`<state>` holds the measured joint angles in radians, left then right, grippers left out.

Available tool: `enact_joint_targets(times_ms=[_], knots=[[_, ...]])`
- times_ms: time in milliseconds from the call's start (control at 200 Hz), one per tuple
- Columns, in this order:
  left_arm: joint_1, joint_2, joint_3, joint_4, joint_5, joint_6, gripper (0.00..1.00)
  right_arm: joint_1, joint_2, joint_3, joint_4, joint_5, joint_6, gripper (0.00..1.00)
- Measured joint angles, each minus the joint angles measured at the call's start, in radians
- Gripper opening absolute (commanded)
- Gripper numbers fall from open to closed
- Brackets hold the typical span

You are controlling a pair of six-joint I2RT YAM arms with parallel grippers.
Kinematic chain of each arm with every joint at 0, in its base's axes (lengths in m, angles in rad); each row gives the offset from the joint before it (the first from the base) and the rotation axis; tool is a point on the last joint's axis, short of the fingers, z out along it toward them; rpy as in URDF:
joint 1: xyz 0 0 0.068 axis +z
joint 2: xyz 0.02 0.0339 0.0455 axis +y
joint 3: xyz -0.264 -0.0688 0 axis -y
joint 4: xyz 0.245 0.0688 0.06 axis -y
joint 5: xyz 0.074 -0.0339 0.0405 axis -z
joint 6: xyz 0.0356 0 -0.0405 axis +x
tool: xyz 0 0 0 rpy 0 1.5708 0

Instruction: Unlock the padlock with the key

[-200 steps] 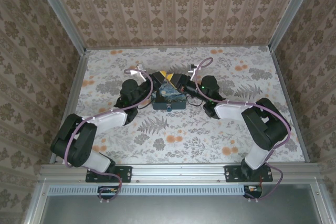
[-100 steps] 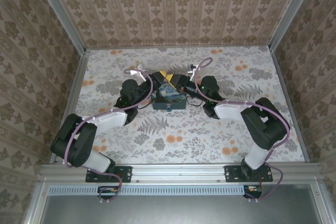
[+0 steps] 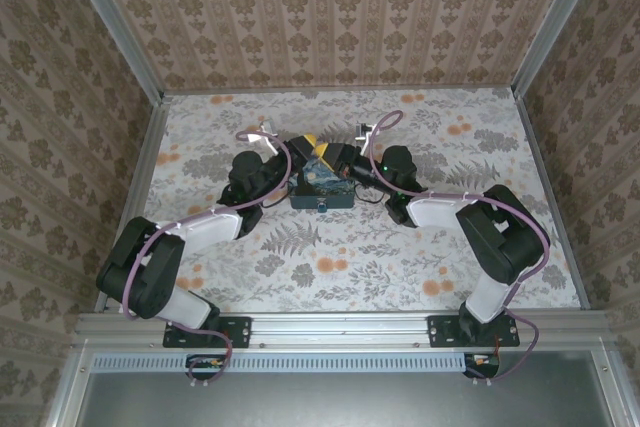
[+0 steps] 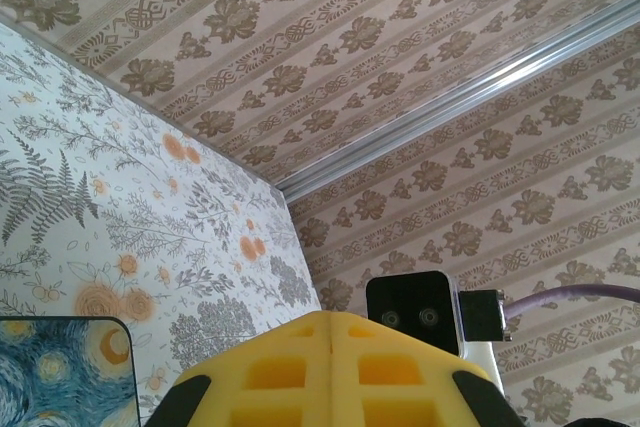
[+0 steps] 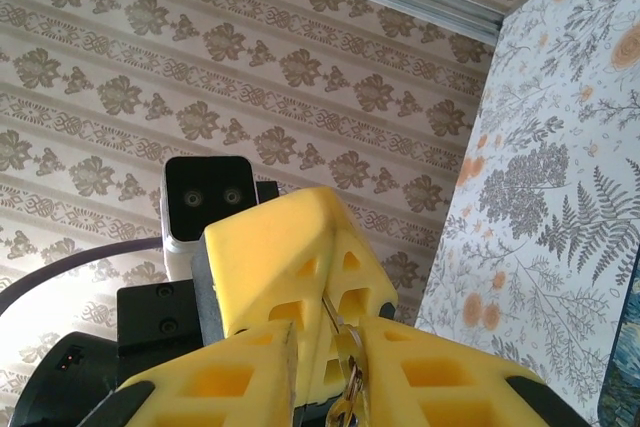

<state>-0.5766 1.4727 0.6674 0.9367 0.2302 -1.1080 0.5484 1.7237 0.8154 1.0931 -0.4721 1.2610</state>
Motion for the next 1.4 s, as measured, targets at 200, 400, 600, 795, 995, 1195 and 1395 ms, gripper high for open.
enact_joint_targets(times_ms=[200, 400, 600, 795, 995, 1195, 1395], knots=[[-0.001, 0.0, 0.0, 0.0, -0.003, 0.0, 0.0, 0.0, 0.0, -0.014, 0.004, 0.0, 0.0, 0.2], [-0.001, 0.0, 0.0, -0.001, -0.008, 0.0, 0.0, 0.0, 0.0, -0.026, 0.006, 0.0, 0.0, 0.16], [-0.001, 0.0, 0.0, -0.001, -0.011, 0.0, 0.0, 0.0, 0.0, -0.027, 0.008, 0.0, 0.0, 0.13], [-0.001, 0.0, 0.0, -0.001, -0.015, 0.0, 0.0, -0.003, 0.0, -0.027, 0.01, 0.0, 0.0, 0.09], [-0.001, 0.0, 0.0, -0.001, -0.019, -0.006, 0.0, -0.005, 0.0, -0.027, 0.011, 0.0, 0.0, 0.15], [-0.005, 0.0, 0.0, 0.0, -0.023, -0.026, 0.0, -0.007, 0.0, -0.027, 0.011, 0.0, 0.0, 0.15], [-0.005, 0.0, -0.002, 0.0, -0.026, -0.027, 0.0, -0.007, 0.0, -0.027, 0.011, 0.0, 0.0, 0.15]])
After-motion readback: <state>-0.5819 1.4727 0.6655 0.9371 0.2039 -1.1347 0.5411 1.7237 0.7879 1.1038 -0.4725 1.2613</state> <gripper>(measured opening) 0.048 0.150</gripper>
